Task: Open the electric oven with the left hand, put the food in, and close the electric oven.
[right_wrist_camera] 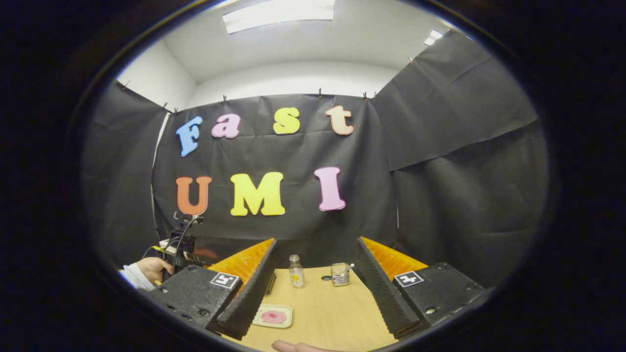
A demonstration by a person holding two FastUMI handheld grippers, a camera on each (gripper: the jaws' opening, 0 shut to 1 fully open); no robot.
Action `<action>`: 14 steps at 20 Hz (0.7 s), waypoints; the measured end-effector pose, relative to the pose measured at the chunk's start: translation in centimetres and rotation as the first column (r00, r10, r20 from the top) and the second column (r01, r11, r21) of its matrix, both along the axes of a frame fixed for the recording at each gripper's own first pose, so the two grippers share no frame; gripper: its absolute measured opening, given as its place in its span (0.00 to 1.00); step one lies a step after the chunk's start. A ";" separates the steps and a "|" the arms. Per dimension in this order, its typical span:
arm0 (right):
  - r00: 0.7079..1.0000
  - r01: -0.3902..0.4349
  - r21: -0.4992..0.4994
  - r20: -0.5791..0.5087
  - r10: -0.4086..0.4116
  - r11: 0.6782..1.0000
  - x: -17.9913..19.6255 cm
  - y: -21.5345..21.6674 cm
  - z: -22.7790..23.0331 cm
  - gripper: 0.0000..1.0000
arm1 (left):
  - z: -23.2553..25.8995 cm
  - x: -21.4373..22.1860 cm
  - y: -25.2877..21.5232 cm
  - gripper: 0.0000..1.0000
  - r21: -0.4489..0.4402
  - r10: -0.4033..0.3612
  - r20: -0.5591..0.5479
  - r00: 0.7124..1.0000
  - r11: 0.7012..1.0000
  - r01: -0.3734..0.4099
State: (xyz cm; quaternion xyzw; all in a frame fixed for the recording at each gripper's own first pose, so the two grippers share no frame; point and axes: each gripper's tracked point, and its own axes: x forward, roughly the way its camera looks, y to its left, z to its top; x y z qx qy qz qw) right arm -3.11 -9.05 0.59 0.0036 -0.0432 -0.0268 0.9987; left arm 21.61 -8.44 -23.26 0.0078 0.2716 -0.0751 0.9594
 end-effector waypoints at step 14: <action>1.000 -0.021 -0.009 -0.012 0.021 1.000 -0.6 1.7 -1.4 0.95 | -4.1 -6.4 0.2 0.97 0.002 -0.002 0.045 0.999 1.000 0.002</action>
